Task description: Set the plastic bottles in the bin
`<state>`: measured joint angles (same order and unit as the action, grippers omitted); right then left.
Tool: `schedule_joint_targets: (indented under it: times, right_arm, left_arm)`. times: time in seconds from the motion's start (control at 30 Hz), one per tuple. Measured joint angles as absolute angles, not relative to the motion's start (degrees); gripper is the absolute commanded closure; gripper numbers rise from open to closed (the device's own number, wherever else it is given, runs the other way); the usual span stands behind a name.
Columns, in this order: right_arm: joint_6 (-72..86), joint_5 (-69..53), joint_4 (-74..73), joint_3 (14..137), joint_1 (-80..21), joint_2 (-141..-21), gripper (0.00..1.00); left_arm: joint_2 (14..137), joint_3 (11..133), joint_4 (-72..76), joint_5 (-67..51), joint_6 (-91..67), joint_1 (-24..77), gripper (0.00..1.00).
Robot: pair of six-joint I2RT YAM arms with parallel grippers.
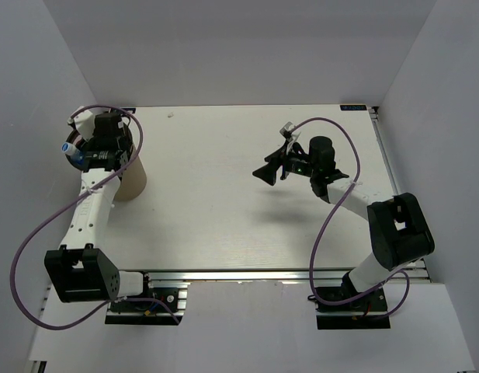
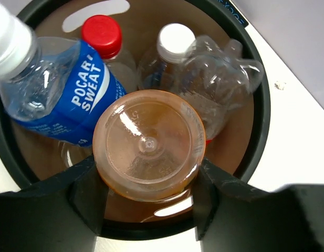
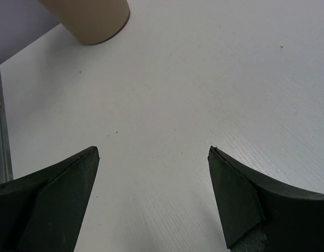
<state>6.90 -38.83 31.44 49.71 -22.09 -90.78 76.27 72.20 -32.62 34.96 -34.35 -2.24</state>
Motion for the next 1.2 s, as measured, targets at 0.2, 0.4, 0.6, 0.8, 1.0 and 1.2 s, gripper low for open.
schedule_joint_targets:
  times: [0.2,0.4,0.6,0.8,1.0,1.2]
  right_arm:
    - [7.3,-39.0,31.4,49.7,-22.1,-90.8,0.11]
    - [7.4,-38.9,31.4,49.7,-22.1,-90.1,0.11]
    - [8.3,-35.0,29.9,49.7,-22.0,-86.5,0.11]
    - [13.6,-25.2,27.5,49.7,-18.3,-81.4,0.11]
    - [17.2,-12.8,20.4,49.6,-14.7,-76.1,0.11]
    - [17.2,0.6,13.1,45.7,-14.8,-69.7,0.10]
  left_arm:
    - [74.2,72.1,-32.2,32.4,-34.0,-2.4,0.07]
    - [71.5,73.7,-31.5,29.0,-32.3,-2.5,0.02]
    - [71.5,80.5,-30.1,27.8,-30.3,-2.5,0.02]
    - [72.6,90.7,-28.1,24.4,-27.8,-2.5,0.02]
    - [68.4,79.9,-17.1,15.5,-26.9,0.6,0.02]
    - [69.4,57.1,-3.0,10.2,-23.9,15.2,0.02]
